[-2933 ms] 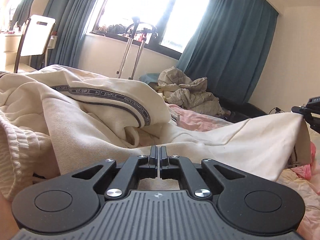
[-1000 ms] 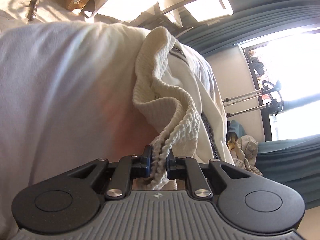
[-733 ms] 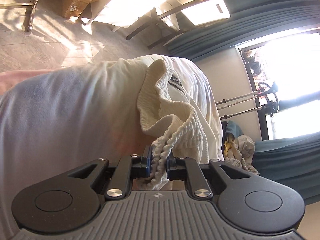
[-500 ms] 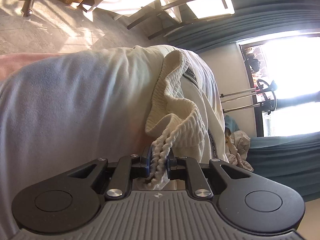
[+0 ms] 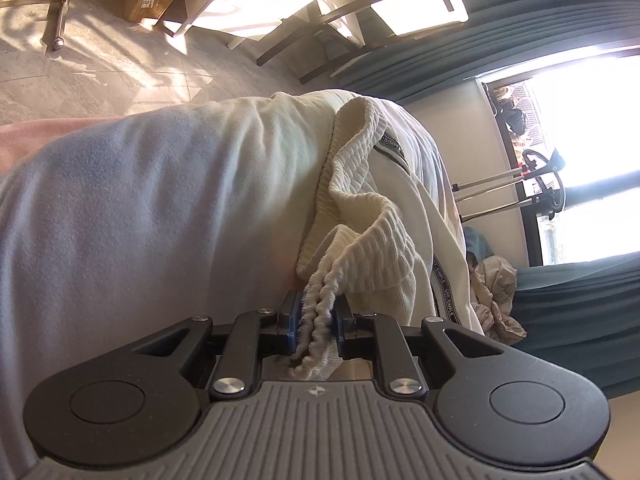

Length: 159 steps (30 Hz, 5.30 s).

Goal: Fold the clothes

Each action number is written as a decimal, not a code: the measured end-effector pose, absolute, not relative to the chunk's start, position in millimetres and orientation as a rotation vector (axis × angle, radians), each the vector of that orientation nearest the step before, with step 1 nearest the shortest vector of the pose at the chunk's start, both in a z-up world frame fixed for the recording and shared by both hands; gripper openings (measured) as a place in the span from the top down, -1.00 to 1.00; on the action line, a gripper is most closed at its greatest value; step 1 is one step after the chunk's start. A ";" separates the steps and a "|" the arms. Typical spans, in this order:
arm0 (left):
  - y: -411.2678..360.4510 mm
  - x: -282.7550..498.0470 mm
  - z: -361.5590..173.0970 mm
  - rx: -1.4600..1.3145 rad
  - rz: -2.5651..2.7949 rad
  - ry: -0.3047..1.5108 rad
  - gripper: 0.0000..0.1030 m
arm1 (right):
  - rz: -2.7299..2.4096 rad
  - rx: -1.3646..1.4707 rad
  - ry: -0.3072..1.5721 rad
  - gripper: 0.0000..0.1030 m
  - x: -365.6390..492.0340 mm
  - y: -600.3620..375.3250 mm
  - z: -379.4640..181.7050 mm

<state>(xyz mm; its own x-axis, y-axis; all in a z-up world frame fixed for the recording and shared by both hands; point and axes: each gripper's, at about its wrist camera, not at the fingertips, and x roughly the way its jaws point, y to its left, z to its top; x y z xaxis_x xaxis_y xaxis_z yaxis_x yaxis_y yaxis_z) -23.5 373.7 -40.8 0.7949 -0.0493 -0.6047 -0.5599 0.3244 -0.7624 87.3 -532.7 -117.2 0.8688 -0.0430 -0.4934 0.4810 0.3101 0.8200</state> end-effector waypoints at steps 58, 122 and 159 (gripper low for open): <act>67.3 41.1 66.6 -0.116 0.122 0.448 -0.77 | -0.160 0.399 0.395 -0.23 74.6 -420.0 -17.6; 51.3 131.3 -75.4 -0.320 -0.056 0.574 -0.77 | -0.225 0.279 0.473 0.91 291.3 -459.5 -3.7; 37.0 105.0 -59.2 -0.272 0.009 0.482 -0.78 | -0.423 0.838 0.292 0.94 238.4 -526.6 -99.0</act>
<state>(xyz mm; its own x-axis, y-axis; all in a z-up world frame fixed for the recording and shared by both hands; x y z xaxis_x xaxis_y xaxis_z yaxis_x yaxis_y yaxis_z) 105.0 37.0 -59.2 0.8865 -0.0554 -0.4594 -0.0724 0.9639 -0.2561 238.4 -526.6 -99.0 0.8784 -0.2451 -0.4104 0.4706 0.5937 0.6527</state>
